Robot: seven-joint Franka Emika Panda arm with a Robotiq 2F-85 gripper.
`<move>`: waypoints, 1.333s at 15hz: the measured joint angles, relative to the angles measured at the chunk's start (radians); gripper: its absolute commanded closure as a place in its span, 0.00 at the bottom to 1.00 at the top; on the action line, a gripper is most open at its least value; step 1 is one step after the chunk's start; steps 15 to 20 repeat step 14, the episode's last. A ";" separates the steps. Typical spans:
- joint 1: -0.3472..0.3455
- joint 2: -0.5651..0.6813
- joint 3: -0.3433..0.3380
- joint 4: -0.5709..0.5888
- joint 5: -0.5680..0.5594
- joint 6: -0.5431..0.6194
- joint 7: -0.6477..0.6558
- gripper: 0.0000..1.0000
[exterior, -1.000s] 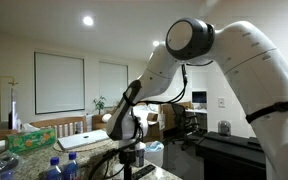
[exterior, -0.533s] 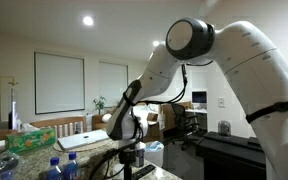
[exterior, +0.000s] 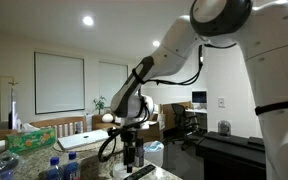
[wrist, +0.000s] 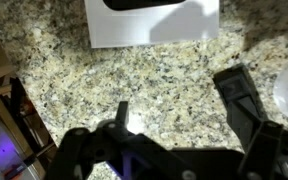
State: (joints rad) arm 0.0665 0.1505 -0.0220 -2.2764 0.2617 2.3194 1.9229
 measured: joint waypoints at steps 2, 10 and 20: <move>0.000 -0.124 -0.002 -0.053 -0.026 0.007 0.042 0.00; -0.039 -0.519 0.107 -0.193 -0.119 -0.181 0.589 0.00; -0.053 -0.555 0.132 -0.193 -0.120 -0.225 0.658 0.00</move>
